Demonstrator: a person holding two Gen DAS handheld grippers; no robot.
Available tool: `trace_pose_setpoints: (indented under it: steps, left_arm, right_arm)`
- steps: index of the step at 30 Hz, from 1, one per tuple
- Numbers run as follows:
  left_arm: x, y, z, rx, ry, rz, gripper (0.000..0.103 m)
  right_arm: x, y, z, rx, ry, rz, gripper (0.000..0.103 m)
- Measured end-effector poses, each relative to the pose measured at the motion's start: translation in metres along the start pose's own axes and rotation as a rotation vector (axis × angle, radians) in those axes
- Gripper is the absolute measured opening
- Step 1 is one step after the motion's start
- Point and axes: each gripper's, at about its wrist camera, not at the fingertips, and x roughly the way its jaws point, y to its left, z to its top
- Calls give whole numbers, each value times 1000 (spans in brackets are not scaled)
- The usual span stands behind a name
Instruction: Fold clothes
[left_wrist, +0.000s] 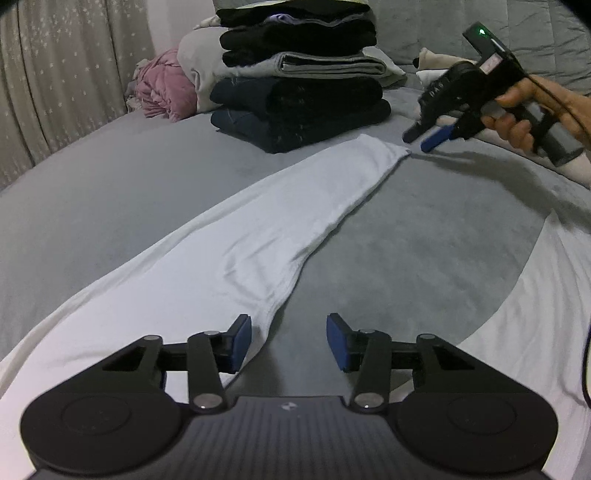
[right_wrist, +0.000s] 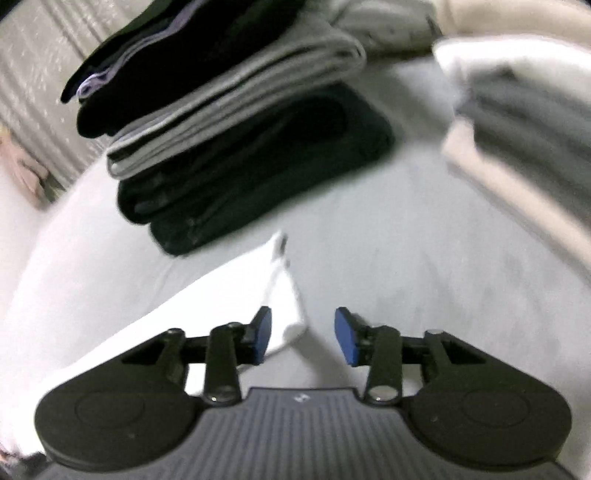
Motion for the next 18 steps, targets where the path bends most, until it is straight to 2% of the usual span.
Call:
trace_pose_setpoints:
  steps: [5, 6, 8, 9, 10, 12, 16, 18]
  left_arm:
    - [4, 6, -4, -50, -13, -8, 44]
    - [5, 7, -5, -57, -17, -8, 43]
    - [5, 9, -5, -75, -26, -11, 32]
    - [5, 12, -6, -106, -37, -18, 11]
    - [4, 16, -6, -137, -45, -25, 1]
    - [-2, 25, -6, -197, -79, -55, 0]
    - [-12, 31, -4, -241, -119, -116, 0]
    - [-6, 30, -5, -230, -77, -112, 0]
  right_arm:
    - [14, -13, -12, 146, -7, 94, 33]
    - [16, -14, -14, 155, -11, 114, 30]
    - [24, -18, -18, 188, -34, 128, 17]
    - [28, -19, -19, 203, -45, 130, 2]
    - [29, -22, -20, 225, -57, 133, 1]
    - [26, -23, -21, 243, -86, 125, 1]
    - [6, -4, -15, 122, -171, 48, 1]
    - [10, -1, -15, 74, -160, -30, 1]
